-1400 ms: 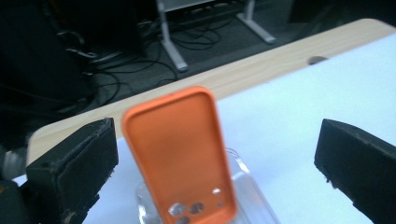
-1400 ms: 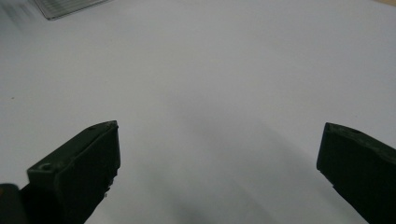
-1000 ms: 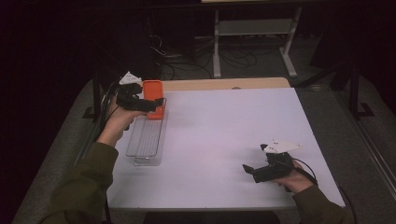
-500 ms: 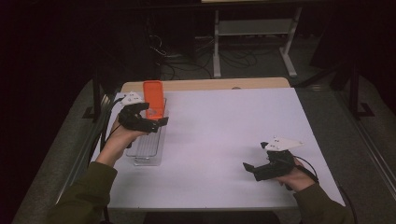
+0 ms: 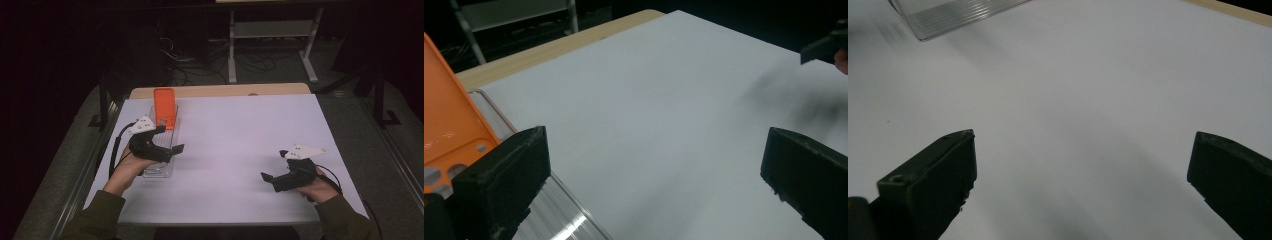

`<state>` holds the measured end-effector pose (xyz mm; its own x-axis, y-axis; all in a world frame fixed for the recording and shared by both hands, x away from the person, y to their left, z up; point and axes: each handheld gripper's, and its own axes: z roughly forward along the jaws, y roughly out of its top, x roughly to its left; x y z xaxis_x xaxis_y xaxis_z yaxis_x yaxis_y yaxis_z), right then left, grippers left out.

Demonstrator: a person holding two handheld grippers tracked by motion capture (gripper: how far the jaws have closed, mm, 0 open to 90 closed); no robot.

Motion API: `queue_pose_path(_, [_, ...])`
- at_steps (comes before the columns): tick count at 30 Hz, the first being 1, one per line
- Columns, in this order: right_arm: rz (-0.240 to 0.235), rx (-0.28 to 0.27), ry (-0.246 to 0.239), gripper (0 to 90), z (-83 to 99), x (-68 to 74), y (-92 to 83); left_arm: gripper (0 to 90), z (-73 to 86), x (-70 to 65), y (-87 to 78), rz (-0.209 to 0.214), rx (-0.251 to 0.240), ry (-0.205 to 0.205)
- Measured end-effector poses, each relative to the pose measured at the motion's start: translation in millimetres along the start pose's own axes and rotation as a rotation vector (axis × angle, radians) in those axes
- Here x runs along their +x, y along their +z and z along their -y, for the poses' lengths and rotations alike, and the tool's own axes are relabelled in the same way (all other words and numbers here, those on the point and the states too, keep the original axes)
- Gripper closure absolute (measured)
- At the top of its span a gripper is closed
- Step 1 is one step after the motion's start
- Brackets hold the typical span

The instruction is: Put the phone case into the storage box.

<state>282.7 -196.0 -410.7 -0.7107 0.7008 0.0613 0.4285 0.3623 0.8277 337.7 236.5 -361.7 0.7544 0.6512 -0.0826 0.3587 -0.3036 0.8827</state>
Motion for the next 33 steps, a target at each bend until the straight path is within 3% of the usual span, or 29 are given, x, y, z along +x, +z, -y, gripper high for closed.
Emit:
queue_pose_path(8, [-0.011,-0.014,0.003,0.0,-1.7,-0.5,-1.8,0.0,16.2,-9.9,3.4,0.016,0.016,0.027])
queue_pose_path(17, [-0.018,-0.025,0.000,0.0,-3.5,-1.0,-2.7,0.0,33.3,-14.4,5.0,0.022,0.013,0.023])
queue_pose_path(33, [-0.021,-0.027,0.001,0.0,-4.2,-0.4,-1.7,0.0,40.5,-13.7,3.1,0.015,0.006,0.025])
